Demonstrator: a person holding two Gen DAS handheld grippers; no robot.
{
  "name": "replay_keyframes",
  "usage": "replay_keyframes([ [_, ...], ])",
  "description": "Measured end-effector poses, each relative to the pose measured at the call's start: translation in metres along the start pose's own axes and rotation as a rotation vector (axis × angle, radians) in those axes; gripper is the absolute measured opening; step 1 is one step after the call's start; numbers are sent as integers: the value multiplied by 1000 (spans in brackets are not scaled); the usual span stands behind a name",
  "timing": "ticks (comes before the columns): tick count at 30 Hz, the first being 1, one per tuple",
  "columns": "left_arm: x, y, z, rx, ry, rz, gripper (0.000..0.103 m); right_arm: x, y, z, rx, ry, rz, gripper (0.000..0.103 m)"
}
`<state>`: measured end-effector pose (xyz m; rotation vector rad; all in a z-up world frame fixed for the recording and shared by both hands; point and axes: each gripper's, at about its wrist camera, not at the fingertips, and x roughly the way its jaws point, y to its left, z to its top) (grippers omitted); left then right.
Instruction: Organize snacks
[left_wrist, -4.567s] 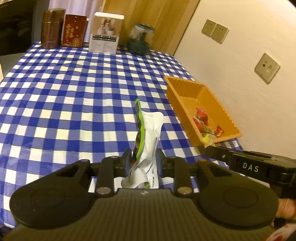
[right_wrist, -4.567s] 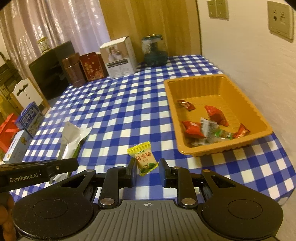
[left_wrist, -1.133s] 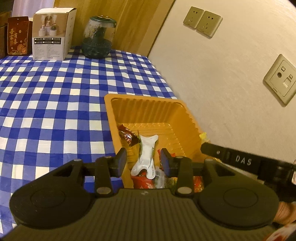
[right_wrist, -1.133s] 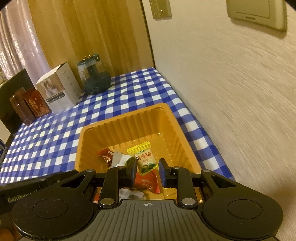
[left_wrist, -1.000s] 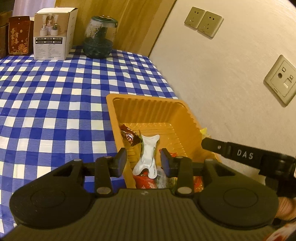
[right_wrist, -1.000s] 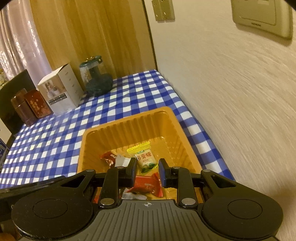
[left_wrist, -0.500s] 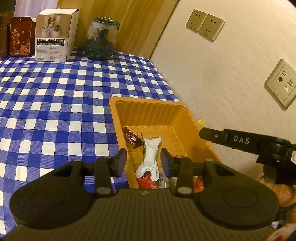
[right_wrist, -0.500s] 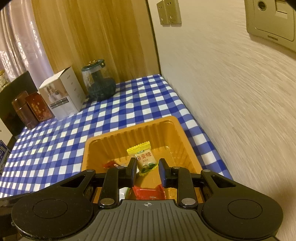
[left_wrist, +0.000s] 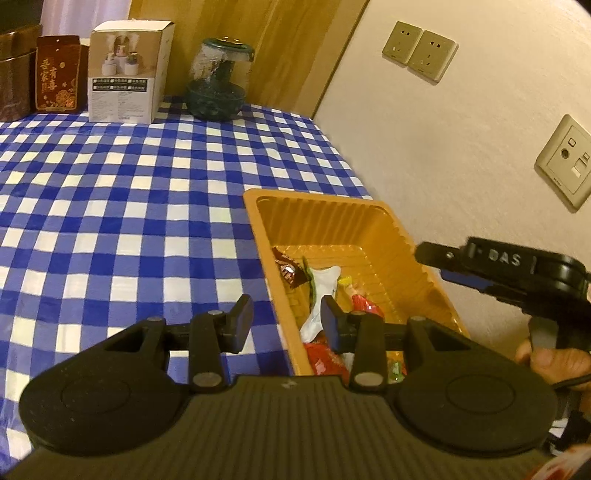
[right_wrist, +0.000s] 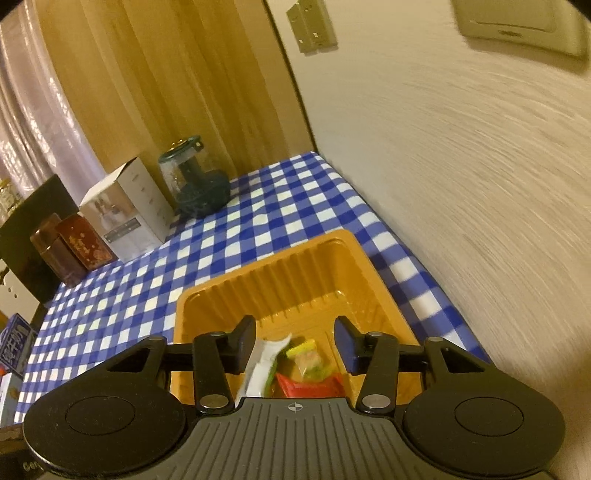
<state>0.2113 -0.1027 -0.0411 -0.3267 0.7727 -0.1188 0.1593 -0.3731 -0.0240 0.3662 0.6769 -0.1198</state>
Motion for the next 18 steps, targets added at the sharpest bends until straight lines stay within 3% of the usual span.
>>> replay_keyframes([
  [8,-21,2,-11,24,9,32,46,-28,-6,-26,49,27,-22,52],
  [18,-66,2,-22,48,-13,34,79,-82,17,-55,54,18,-29,60],
])
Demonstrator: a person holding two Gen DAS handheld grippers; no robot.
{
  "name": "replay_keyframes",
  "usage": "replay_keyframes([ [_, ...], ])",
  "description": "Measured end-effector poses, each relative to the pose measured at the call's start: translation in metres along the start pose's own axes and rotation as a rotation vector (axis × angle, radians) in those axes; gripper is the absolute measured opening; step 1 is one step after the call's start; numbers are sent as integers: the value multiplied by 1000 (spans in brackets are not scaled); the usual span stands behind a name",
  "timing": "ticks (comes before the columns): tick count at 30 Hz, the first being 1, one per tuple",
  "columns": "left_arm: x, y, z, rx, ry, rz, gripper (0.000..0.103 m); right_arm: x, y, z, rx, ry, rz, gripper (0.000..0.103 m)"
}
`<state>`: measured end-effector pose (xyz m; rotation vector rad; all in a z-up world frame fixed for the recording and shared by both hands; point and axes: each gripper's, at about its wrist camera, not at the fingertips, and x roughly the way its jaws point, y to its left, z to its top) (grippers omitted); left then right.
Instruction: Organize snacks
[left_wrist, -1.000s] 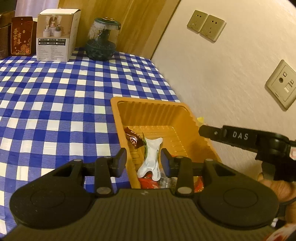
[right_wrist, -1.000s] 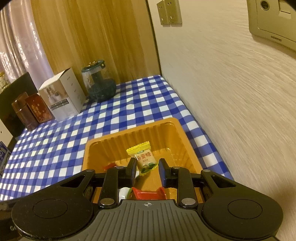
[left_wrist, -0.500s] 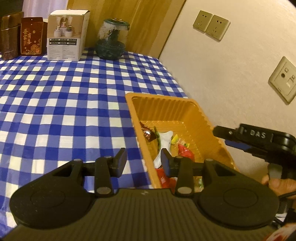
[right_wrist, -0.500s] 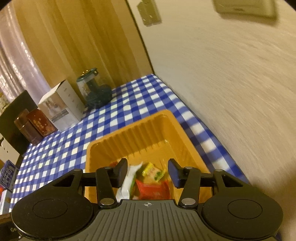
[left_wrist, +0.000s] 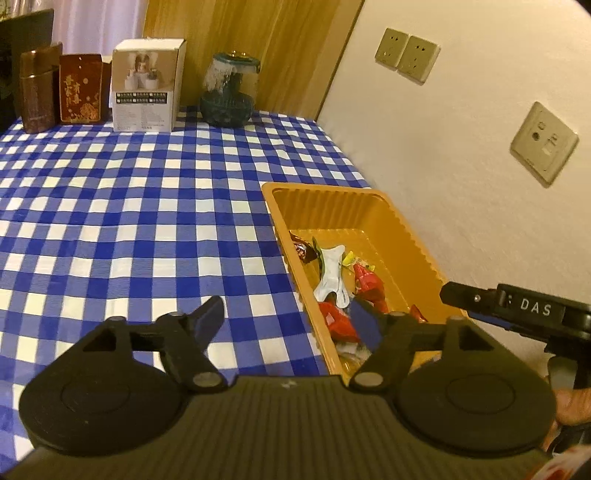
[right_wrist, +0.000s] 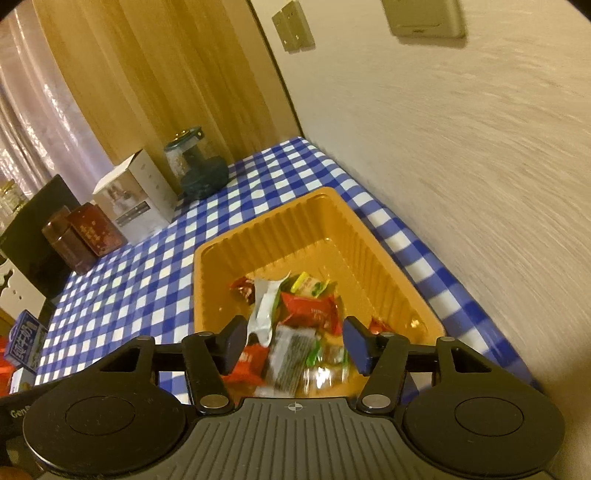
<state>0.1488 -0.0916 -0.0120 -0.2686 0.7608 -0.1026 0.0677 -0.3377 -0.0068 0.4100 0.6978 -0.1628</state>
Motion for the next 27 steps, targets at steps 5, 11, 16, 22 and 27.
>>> replay_keyframes([
  [5,-27,-1,-7,25,-28,0,93,-22,9,-11,-12,-2,-18,67],
  [11,-52,3,-14,36,-56,7,103,-48,22,-23,-29,-16,-34,77],
  [16,-71,14,-22,23,-78,4,103,-69,37,-36,-66,-29,-66,85],
  [22,-97,27,-34,44,-106,11,103,-94,57,-54,-96,-76,-99,90],
  [27,-115,34,-48,58,-104,17,103,-108,67,-74,-115,-88,-115,96],
])
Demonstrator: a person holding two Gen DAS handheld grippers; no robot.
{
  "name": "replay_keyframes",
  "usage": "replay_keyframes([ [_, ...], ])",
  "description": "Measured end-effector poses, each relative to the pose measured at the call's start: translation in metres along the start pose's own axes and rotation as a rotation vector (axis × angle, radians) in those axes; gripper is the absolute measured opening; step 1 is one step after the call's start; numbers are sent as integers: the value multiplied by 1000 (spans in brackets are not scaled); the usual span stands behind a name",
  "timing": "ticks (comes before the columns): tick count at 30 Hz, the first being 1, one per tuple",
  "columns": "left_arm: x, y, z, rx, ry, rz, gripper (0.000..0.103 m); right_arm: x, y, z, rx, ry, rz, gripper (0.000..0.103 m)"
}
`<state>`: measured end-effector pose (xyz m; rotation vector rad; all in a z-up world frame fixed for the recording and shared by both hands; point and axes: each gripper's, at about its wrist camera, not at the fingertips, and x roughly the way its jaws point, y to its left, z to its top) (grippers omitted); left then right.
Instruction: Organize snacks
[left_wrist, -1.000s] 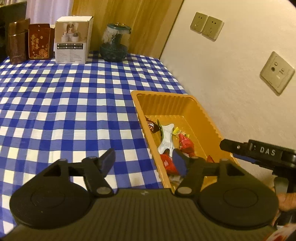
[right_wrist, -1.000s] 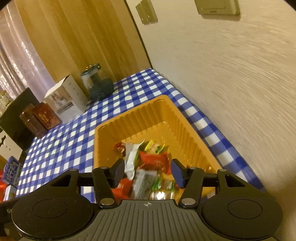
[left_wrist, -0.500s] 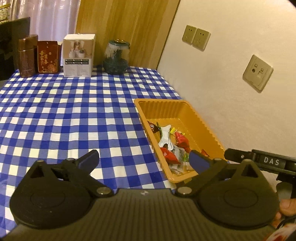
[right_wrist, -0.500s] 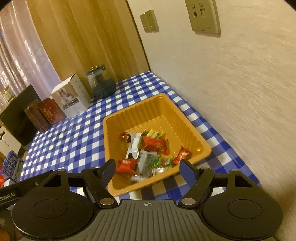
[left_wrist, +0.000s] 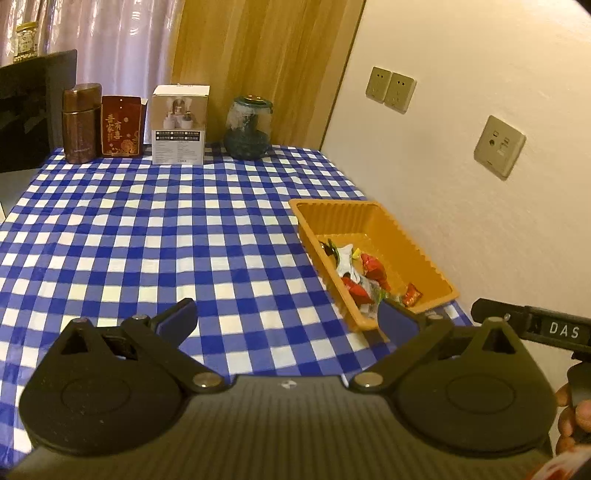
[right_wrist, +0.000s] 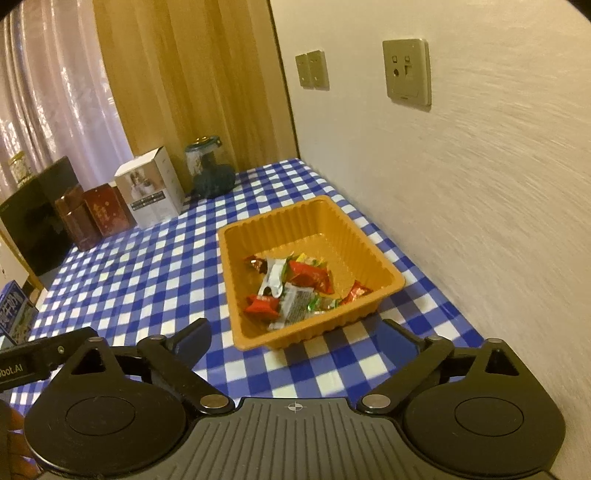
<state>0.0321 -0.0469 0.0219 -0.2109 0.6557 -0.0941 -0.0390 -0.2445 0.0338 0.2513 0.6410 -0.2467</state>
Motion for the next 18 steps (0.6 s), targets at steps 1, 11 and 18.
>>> replay_keyframes([
  [1,-3,1,-3,-5,5,-2,103,-3,2,-4,-2,0,-3,96],
  [11,-35,5,-29,-27,21,10,103,-26,12,-36,-29,14,-1,96],
  [18,-53,5,-43,-44,25,42,103,-36,27,-50,-90,25,33,96],
])
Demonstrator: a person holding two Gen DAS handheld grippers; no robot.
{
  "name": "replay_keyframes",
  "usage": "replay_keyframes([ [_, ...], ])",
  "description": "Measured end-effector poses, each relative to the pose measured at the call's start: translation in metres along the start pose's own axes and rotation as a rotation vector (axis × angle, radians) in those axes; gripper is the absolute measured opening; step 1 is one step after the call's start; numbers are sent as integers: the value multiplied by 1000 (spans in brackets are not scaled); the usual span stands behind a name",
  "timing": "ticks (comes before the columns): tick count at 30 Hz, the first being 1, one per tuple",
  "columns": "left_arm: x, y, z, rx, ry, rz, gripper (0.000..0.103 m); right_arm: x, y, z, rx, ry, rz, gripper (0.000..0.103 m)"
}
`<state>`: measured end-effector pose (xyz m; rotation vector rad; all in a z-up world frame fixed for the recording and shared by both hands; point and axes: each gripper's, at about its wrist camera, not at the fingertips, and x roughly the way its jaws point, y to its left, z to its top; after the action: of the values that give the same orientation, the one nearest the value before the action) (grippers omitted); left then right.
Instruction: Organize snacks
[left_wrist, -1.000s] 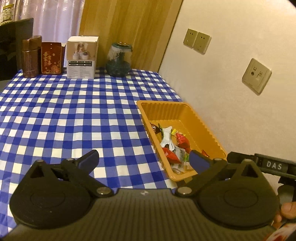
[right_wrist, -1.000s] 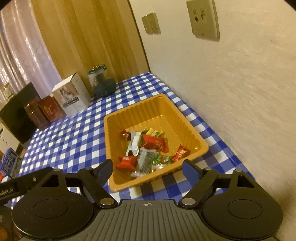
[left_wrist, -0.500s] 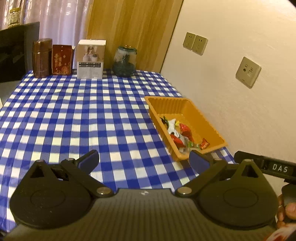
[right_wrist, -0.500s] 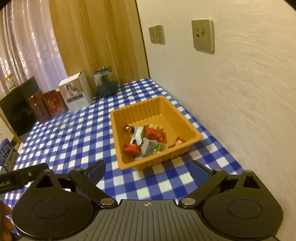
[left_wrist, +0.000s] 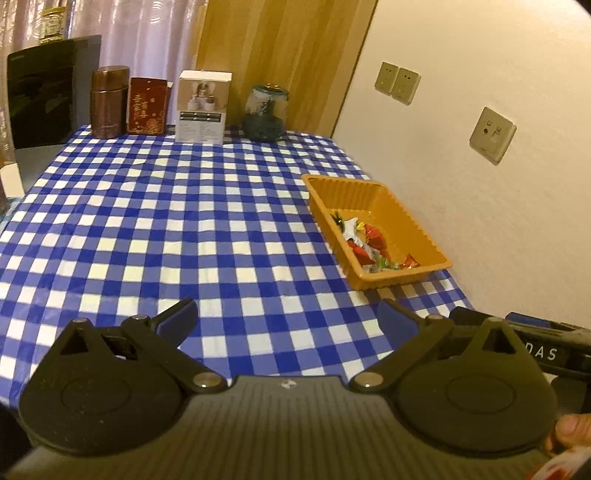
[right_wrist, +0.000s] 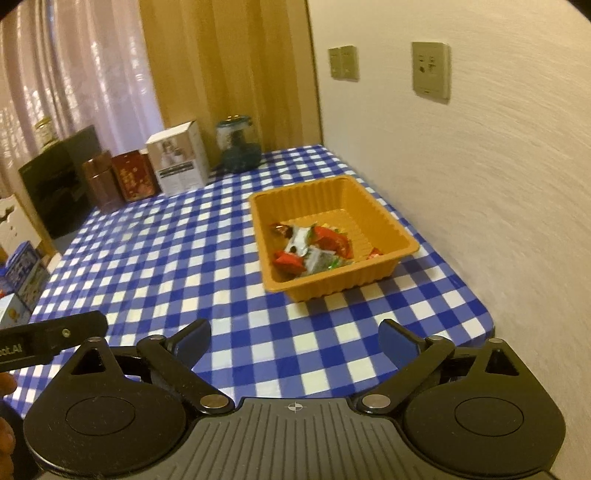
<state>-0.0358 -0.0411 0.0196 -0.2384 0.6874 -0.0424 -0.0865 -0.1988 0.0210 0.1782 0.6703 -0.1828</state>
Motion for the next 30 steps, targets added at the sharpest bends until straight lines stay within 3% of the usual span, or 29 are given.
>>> replay_keyframes([
  [14,-28,0,-9,21,-40,84,103,-25,9,-3,-25,-41,7,96],
  [30,-53,-5,-7,70,-70,80,103,-47,14,2,-29,-71,12,96],
])
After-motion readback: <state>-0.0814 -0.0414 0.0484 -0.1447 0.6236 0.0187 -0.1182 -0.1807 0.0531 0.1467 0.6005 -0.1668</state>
